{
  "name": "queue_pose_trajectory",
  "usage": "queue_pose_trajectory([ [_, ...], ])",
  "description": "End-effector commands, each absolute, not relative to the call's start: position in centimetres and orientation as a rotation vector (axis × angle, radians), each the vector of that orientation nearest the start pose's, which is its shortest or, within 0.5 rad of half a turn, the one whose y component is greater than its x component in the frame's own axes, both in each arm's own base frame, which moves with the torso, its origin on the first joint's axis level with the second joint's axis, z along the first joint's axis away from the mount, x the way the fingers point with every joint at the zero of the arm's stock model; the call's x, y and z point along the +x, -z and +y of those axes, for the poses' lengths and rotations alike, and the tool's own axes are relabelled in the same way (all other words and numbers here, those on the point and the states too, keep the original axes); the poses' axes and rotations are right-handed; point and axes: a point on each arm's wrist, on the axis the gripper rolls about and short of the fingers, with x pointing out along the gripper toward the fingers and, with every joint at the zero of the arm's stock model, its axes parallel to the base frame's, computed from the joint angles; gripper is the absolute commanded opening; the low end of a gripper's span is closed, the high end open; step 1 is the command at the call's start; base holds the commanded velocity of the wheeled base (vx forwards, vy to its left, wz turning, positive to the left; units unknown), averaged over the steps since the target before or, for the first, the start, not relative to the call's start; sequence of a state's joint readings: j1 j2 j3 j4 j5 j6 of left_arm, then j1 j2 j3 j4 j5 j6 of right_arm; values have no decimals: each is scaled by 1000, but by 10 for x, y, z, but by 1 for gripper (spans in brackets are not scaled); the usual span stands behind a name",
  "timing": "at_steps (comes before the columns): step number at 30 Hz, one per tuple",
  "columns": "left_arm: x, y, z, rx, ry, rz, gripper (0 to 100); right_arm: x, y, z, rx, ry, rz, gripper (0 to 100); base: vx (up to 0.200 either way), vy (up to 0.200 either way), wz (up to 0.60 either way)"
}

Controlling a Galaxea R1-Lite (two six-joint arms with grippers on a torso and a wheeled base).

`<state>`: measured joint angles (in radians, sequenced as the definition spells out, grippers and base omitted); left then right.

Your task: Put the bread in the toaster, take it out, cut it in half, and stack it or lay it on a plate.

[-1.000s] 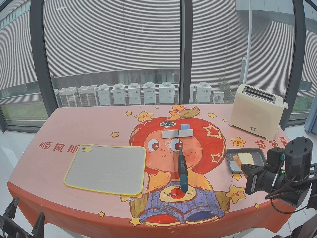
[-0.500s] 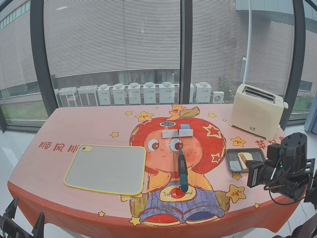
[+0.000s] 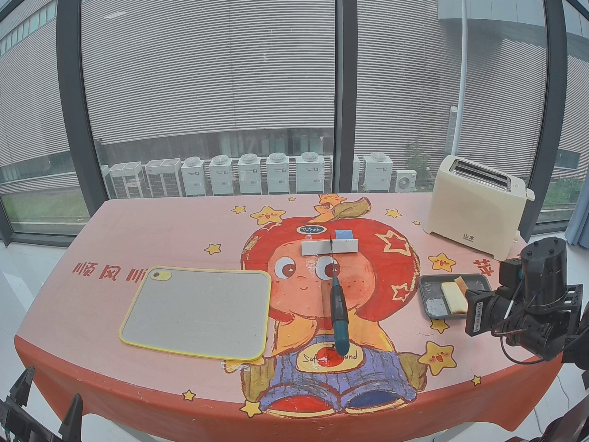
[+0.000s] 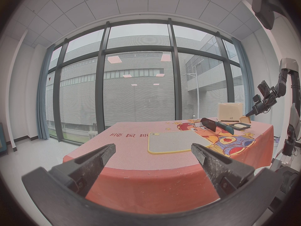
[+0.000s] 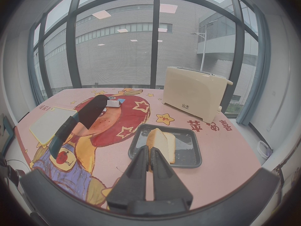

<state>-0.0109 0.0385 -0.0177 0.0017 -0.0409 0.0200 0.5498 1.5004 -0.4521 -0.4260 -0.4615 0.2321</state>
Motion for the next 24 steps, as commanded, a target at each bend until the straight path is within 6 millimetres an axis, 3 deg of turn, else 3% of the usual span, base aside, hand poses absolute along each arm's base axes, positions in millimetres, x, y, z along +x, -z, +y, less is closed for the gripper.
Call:
queue_pose_trajectory([
  [1,-20,-76,-1,19,53,41,100,197,-121,98,-84,20,575,0,0,0,0],
  [14,-20,-76,-1,19,53,41,100,217,-111,91,-83,78,571,0,0,0,0],
  [24,-20,-76,-1,19,53,41,100,218,-104,93,-97,76,595,0,0,0,0],
])
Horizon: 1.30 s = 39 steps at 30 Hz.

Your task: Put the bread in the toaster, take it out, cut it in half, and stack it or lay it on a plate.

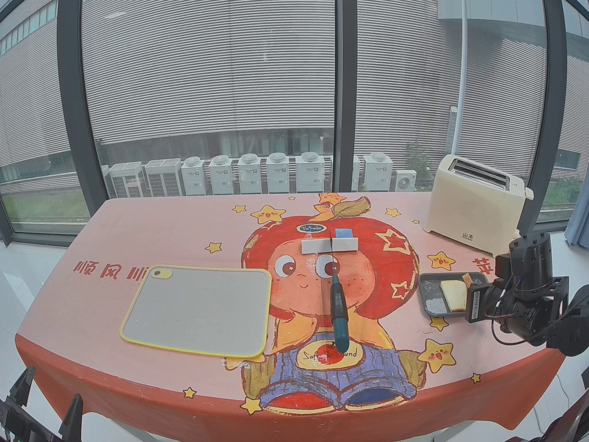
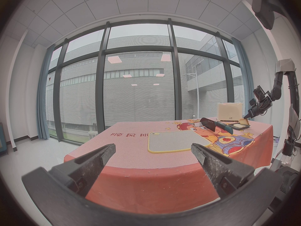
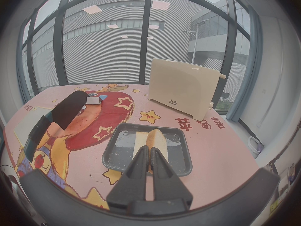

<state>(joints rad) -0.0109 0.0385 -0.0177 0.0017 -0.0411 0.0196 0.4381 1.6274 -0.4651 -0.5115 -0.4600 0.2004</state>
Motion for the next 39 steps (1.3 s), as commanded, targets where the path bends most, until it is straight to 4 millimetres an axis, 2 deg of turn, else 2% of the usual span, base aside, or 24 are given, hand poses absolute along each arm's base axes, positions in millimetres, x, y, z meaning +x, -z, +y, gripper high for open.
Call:
queue_pose_trajectory([
  [1,-20,-76,-1,19,53,41,100,218,-104,93,-95,73,588,0,0,0,0],
  [7,-20,-76,-1,19,53,41,100,223,-97,96,-85,69,562,0,0,0,0],
  [39,-20,-76,-1,19,53,41,100,210,-91,109,-128,15,576,0,0,0,0],
])
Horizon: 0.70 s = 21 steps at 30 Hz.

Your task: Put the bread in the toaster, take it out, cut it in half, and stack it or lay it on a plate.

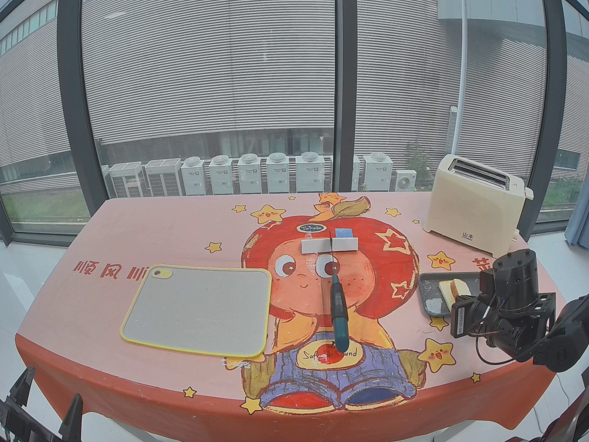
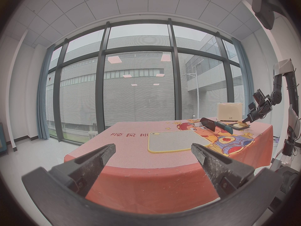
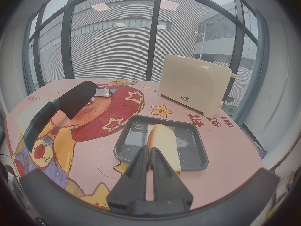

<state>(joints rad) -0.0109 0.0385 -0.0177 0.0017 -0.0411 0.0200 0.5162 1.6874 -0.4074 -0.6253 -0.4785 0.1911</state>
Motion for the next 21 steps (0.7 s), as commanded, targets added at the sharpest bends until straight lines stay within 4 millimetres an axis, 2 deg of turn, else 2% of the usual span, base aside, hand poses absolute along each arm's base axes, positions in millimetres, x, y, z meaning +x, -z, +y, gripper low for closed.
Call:
queue_pose_trajectory([
  [1,-20,-76,-1,19,53,41,100,210,-91,109,-128,14,575,0,0,0,0],
  [4,-20,-76,-1,19,51,41,100,210,-91,109,-128,14,575,0,0,0,0],
  [5,-20,-76,-1,19,51,41,100,210,-91,109,-128,14,575,100,0,0,0],
  [21,-20,-76,-1,19,53,41,100,212,-90,110,-116,12,550,100,0,0,0],
])
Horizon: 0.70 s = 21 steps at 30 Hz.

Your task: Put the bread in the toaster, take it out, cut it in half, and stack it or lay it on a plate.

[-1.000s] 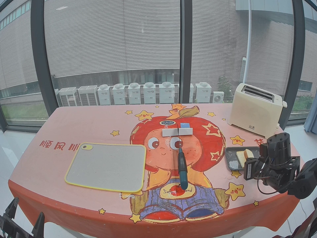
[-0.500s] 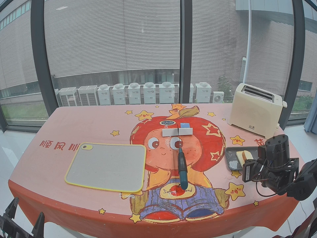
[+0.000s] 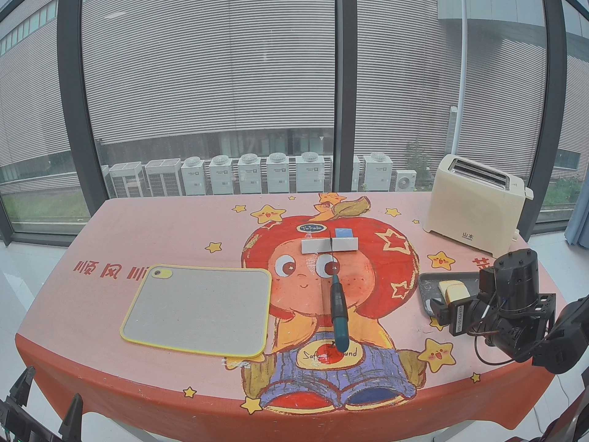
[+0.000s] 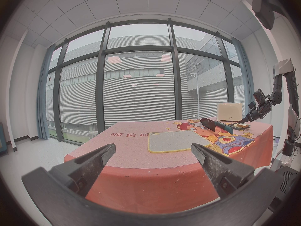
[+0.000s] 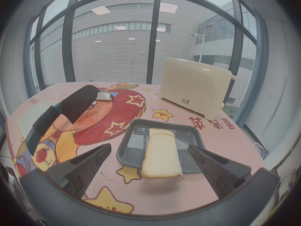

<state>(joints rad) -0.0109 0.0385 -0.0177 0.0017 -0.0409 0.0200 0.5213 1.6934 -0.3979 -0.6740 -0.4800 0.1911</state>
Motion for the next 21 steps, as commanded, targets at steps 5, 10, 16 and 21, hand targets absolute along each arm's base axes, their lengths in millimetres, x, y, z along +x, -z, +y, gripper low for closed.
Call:
queue_pose_trajectory([
  [5,-20,-76,-1,19,53,41,100,212,-91,110,-115,12,549,100,0,0,0],
  [10,-20,-76,-1,19,53,41,100,212,-91,110,-114,12,547,100,0,0,0],
  [16,-20,-76,-1,19,53,41,100,213,-94,111,-105,10,535,100,0,0,0],
  [21,-20,-76,-1,19,53,41,100,212,-98,113,-100,0,521,100,0,0,0],
])
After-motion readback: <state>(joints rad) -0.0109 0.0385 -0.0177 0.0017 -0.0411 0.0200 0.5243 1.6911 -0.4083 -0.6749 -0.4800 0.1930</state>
